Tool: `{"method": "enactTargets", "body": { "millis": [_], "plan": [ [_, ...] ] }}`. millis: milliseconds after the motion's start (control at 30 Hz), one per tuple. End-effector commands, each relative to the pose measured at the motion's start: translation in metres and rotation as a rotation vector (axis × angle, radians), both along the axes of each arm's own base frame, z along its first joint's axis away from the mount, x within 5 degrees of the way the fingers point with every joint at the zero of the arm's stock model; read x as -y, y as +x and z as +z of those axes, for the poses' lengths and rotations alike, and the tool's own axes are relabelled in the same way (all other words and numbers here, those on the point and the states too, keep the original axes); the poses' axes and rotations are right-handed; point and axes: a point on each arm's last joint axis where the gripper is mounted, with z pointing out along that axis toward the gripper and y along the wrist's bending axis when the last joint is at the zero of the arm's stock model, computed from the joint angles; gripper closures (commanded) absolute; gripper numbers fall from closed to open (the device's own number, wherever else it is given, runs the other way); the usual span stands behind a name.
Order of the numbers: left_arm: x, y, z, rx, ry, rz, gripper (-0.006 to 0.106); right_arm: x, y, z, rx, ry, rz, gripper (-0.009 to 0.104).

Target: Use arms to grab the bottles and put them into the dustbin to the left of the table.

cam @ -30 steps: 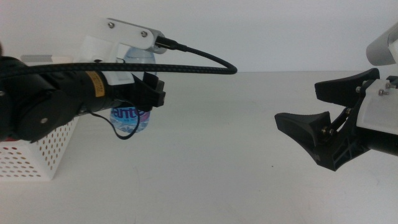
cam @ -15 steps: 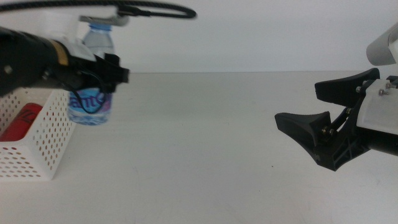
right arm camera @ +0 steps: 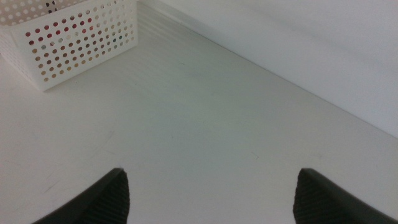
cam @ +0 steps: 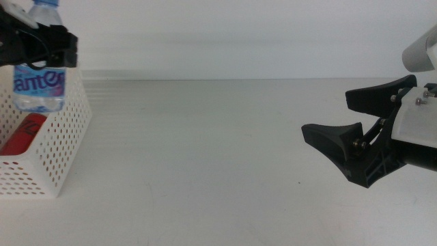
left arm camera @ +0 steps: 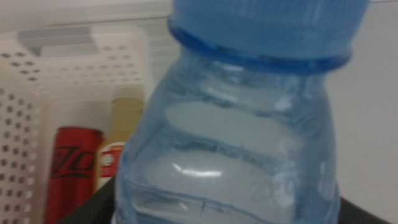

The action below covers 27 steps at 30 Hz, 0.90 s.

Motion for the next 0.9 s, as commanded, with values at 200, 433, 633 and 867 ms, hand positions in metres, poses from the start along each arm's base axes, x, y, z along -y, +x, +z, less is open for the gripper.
{"method": "enactTargets", "body": {
  "millis": [200, 433, 633, 867],
  "plan": [
    [-0.041, 0.022, 0.025, 0.089, 0.043, 0.075, 0.097, 0.001, -0.001, 0.016, 0.087, 0.048, -0.004, 0.02],
    [-0.069, 0.044, 0.011, -0.016, 0.062, 0.118, 0.097, 0.001, -0.001, 0.016, 0.087, 0.048, -0.004, 0.02],
    [-0.088, 0.058, -0.014, -0.106, 0.066, 0.14, 0.097, 0.001, -0.001, 0.016, 0.087, 0.048, -0.004, 0.02],
    [-0.107, 0.069, -0.04, -0.179, 0.06, 0.17, 0.097, 0.001, -0.001, 0.016, 0.087, 0.048, -0.004, 0.02]
  ]
}}
